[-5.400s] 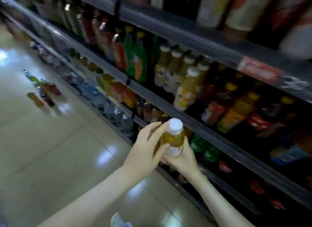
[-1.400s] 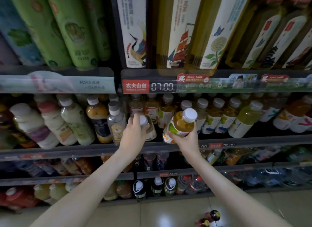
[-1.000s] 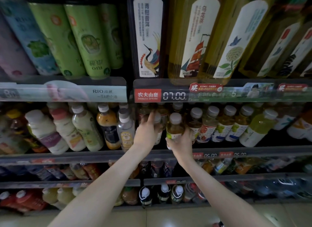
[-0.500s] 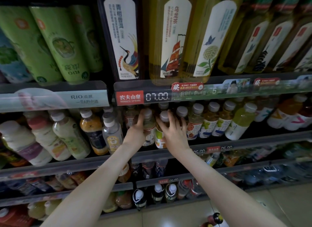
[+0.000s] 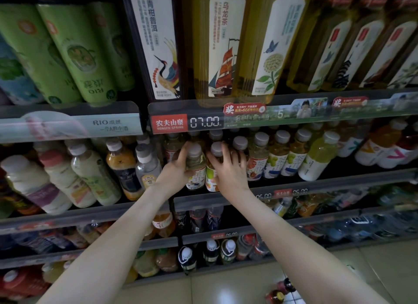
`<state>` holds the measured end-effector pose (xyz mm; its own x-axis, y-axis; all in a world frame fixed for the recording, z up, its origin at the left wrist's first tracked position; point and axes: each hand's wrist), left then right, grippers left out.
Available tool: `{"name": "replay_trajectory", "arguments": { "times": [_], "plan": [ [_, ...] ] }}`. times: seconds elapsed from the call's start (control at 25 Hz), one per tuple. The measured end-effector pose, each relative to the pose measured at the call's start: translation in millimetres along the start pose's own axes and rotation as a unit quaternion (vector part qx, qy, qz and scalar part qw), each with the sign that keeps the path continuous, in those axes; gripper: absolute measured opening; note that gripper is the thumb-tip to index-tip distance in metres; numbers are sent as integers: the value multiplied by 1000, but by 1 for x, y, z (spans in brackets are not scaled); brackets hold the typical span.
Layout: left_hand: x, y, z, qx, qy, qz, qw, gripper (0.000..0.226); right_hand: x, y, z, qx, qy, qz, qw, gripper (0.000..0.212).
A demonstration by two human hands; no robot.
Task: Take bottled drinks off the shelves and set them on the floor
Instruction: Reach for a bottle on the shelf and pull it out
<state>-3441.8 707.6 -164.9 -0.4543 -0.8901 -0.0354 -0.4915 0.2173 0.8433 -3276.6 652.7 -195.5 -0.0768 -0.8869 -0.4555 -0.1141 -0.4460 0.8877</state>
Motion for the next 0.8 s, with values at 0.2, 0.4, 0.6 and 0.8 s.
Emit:
{"name": "replay_trajectory", "arguments": {
  "times": [0.2,0.4,0.6,0.8],
  "plan": [
    [4,-13,-9,28,9,-28,999,80,11,1,-23,-55,50,4,997,94],
    [1,-27,-18,32,88,-8,996,97,10,11,-65,-76,-61,46,994,84],
    [-11,-26,-19,69,118,5,991,111,6,10,-102,-75,-137,100,983,88],
    [-8,-35,-28,41,121,-8,992,131,7,6,-114,-91,-105,113,984,98]
  ]
}}
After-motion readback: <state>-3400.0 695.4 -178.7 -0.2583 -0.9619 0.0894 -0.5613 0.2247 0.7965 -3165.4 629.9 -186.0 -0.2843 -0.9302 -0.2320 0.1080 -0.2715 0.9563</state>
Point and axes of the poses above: each hand's wrist, its own x-axis away from the middle knuckle, its own y-axis out of the back of the hand, z = x × y
